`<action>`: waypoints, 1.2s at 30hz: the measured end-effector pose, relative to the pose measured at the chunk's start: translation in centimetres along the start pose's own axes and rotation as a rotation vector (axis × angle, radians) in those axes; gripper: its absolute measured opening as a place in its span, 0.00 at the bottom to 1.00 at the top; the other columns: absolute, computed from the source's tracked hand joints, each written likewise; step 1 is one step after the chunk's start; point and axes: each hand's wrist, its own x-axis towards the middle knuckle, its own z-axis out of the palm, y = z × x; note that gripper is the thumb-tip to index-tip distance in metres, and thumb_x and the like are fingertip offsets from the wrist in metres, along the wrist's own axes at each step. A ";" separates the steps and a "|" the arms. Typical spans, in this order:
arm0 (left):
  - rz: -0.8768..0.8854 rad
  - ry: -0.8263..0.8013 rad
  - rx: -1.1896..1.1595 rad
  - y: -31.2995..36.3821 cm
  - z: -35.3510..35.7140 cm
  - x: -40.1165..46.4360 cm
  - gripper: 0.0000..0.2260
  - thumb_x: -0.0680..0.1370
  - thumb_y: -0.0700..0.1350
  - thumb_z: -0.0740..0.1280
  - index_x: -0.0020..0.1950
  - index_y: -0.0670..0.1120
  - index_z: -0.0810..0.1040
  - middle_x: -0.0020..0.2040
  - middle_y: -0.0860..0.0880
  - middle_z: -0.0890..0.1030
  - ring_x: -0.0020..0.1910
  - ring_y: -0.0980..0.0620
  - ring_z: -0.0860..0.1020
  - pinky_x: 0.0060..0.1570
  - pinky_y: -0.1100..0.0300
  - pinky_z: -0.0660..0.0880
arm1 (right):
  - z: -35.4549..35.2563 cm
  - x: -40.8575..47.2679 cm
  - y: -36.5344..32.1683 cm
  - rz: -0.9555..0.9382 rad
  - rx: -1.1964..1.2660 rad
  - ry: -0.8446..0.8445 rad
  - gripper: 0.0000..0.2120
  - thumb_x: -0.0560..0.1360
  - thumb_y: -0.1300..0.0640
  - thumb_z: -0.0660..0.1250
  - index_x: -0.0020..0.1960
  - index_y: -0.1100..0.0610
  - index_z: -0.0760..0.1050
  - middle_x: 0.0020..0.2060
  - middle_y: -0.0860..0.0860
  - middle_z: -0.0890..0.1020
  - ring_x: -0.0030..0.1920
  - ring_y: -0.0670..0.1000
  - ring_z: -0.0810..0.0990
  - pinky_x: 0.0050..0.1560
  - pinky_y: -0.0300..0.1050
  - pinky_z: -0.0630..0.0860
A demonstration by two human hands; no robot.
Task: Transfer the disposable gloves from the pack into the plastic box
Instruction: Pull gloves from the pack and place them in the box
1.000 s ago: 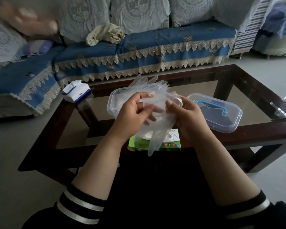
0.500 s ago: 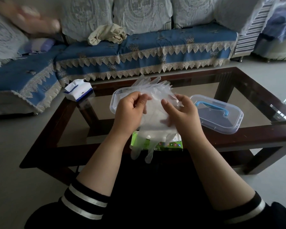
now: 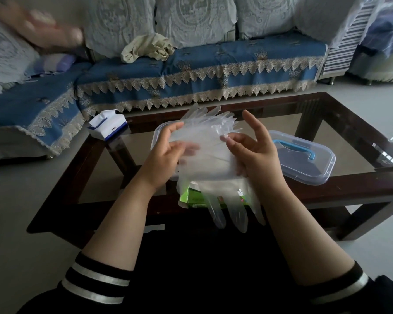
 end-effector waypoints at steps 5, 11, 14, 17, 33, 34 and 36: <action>0.057 -0.168 0.076 2.4 0.4 1.4 0.29 0.69 0.60 0.68 0.66 0.53 0.64 0.50 0.47 0.85 0.51 0.50 0.83 0.56 0.56 0.77 | -0.2 0.1 0.5 0.013 -0.069 -0.070 0.33 0.70 0.59 0.71 0.71 0.46 0.63 0.44 0.50 0.84 0.28 0.50 0.69 0.21 0.38 0.68; 0.153 -0.245 0.304 4.0 0.9 4.2 0.07 0.80 0.36 0.63 0.45 0.46 0.69 0.46 0.50 0.84 0.39 0.57 0.80 0.31 0.63 0.75 | -1.3 1.0 0.7 0.037 -0.143 -0.078 0.30 0.73 0.66 0.69 0.69 0.45 0.65 0.51 0.51 0.83 0.37 0.59 0.73 0.38 0.57 0.77; 0.156 -0.149 0.305 3.7 0.1 5.6 0.13 0.79 0.31 0.60 0.41 0.45 0.76 0.48 0.53 0.84 0.48 0.64 0.80 0.46 0.66 0.79 | -2.4 1.6 1.0 0.042 -0.259 -0.027 0.27 0.73 0.66 0.69 0.68 0.47 0.68 0.57 0.49 0.78 0.45 0.60 0.76 0.49 0.68 0.77; 0.165 -0.003 0.249 3.0 -1.0 7.4 0.17 0.80 0.30 0.58 0.46 0.47 0.82 0.51 0.55 0.83 0.50 0.63 0.81 0.53 0.69 0.76 | -3.7 2.0 1.5 0.047 -0.167 0.155 0.22 0.74 0.65 0.68 0.65 0.49 0.71 0.58 0.49 0.77 0.46 0.51 0.81 0.44 0.49 0.82; -0.247 0.219 0.684 -5.9 -1.0 14.3 0.30 0.77 0.55 0.69 0.73 0.41 0.69 0.71 0.41 0.71 0.68 0.42 0.71 0.64 0.51 0.69 | -3.2 1.5 4.6 0.169 -0.499 -0.042 0.06 0.77 0.61 0.67 0.50 0.51 0.77 0.41 0.54 0.83 0.30 0.44 0.76 0.37 0.40 0.76; -0.274 0.181 0.737 -6.2 -1.0 14.5 0.32 0.76 0.57 0.69 0.74 0.41 0.67 0.72 0.41 0.69 0.68 0.41 0.70 0.64 0.50 0.68 | -3.3 1.6 4.8 0.178 -0.539 -0.068 0.05 0.77 0.60 0.67 0.50 0.50 0.77 0.41 0.54 0.83 0.30 0.43 0.76 0.38 0.41 0.77; -0.322 0.123 0.847 -6.6 -1.1 14.6 0.33 0.76 0.61 0.67 0.75 0.45 0.65 0.72 0.41 0.65 0.69 0.40 0.67 0.65 0.49 0.67 | -3.7 1.8 5.3 0.193 -0.618 -0.115 0.04 0.76 0.57 0.68 0.49 0.49 0.77 0.41 0.53 0.82 0.31 0.43 0.77 0.38 0.40 0.77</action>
